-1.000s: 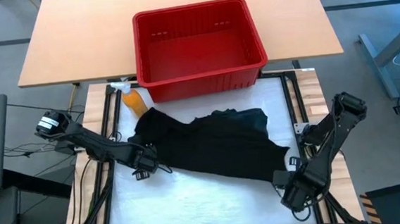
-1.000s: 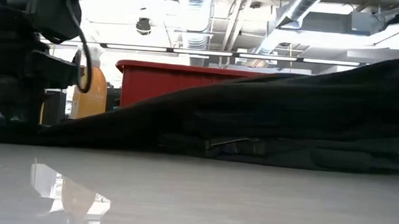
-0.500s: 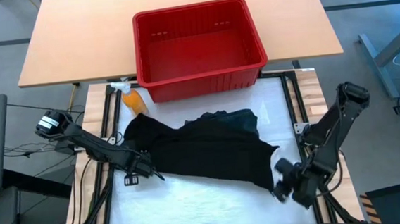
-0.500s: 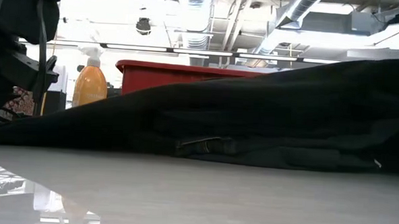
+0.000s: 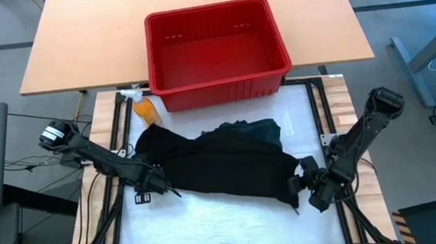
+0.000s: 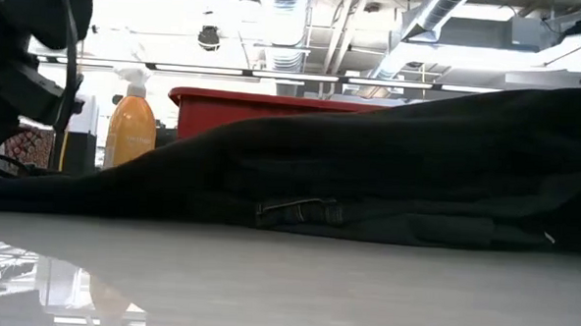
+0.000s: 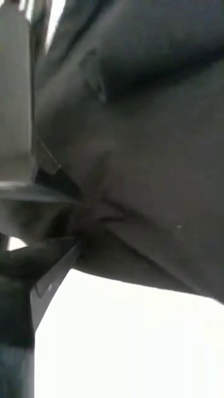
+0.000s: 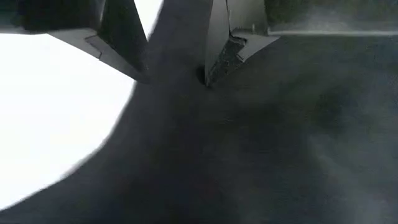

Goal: Fold Laundry from Bin
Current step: Fold the black shirt from the red laundry bin

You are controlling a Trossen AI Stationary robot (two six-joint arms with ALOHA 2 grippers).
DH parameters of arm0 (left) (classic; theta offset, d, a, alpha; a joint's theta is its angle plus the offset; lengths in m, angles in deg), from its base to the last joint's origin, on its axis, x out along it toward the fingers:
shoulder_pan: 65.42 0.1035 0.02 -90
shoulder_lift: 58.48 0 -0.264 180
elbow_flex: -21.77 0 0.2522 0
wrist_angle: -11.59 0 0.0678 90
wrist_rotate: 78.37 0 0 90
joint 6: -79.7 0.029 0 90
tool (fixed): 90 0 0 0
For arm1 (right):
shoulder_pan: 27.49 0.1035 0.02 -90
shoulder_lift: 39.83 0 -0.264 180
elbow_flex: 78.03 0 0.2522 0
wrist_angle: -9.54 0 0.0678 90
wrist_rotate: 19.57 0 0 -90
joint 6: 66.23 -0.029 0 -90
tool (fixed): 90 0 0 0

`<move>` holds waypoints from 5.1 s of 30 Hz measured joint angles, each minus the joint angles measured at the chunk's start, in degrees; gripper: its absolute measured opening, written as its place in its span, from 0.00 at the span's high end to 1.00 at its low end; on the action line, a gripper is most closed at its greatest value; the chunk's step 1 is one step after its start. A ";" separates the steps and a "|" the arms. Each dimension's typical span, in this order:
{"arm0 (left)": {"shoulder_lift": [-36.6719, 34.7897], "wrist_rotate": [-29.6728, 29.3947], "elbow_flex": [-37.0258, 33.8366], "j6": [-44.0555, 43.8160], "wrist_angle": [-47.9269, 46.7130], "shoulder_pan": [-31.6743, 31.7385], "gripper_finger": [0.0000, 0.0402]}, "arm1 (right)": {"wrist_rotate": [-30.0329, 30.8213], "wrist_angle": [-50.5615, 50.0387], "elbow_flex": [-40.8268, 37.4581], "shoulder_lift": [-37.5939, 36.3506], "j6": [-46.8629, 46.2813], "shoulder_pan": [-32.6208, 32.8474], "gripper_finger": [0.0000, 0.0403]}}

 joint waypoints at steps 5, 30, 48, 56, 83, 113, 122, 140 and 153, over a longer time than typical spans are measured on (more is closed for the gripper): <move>0.00 -1.67 4.19 0.83 -2.56 0.00 0.65 | -0.24 -5.90 0.06 1.16 0.52 -2.59 0.56; -4.20 -7.79 13.88 -3.86 -10.05 -0.04 0.58 | -5.69 -10.65 2.50 17.78 24.85 -7.80 0.93; -15.17 -21.21 7.66 -5.10 33.67 0.37 0.58 | -4.22 -17.83 9.73 -2.71 23.73 -8.30 0.95; -8.00 -17.34 7.61 -2.80 38.01 0.37 0.58 | -4.16 -20.84 11.28 -3.39 23.27 -12.70 0.87; -5.79 -7.38 7.67 -8.30 41.22 0.42 0.58 | -11.28 -7.90 0.33 -2.96 86.42 -46.16 0.10; -10.44 -7.66 7.68 -15.39 41.07 0.42 0.58 | -40.76 8.36 -5.08 -4.13 109.57 -55.75 0.91; -12.72 -14.64 7.75 -10.45 41.61 0.44 0.58 | -42.35 -20.19 16.15 -5.58 102.54 -49.10 0.88; -5.69 -14.27 7.75 0.17 47.19 1.46 0.58 | -40.61 -29.50 26.18 -0.58 82.58 -38.35 0.85; -3.78 -11.60 7.72 2.73 47.62 1.46 0.58 | -41.49 -27.75 26.25 1.10 78.35 -32.66 0.62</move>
